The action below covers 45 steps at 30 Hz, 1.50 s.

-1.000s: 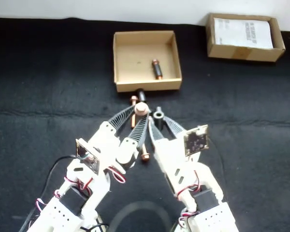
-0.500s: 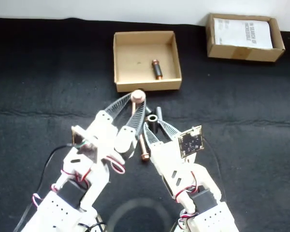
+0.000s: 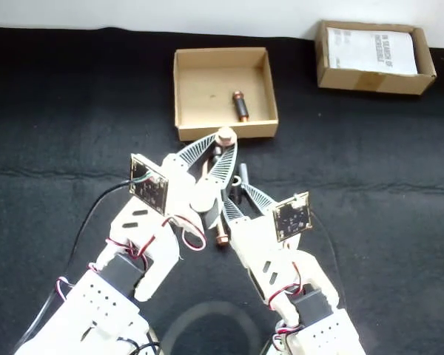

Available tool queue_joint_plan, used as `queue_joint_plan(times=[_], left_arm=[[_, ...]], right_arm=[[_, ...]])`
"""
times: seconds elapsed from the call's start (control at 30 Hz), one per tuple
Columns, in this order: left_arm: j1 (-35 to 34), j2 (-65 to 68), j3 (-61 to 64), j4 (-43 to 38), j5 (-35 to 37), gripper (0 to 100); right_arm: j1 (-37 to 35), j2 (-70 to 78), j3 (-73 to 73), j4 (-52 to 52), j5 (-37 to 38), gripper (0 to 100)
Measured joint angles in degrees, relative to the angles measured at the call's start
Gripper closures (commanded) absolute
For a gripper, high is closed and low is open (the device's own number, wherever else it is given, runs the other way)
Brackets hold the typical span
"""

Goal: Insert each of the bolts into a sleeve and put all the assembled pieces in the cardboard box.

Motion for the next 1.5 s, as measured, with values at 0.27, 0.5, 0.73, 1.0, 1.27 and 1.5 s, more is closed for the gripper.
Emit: queue_joint_plan(times=[0.27,0.5,0.73,1.0,1.27,1.5], left_arm=[[0.0,4.4,-1.67,0.0,4.04,99],[0.0,5.54,-1.85,0.0,4.48,99],[0.0,5.54,-1.85,0.0,5.1,99],[2.55,5.71,-1.85,0.0,6.51,99],[2.64,5.63,0.18,-0.53,6.68,99],[-1.23,5.71,-0.35,-1.14,6.68,99]], right_arm=[[0.0,0.0,0.0,0.0,0.0,99.2],[0.0,0.0,0.0,0.0,0.0,99.2],[0.0,0.0,0.0,0.09,0.0,99.2],[0.0,0.09,0.0,0.09,0.0,99.2],[-0.09,0.09,0.0,0.18,0.0,99.2],[-0.18,0.09,0.0,0.18,0.0,99.2]])
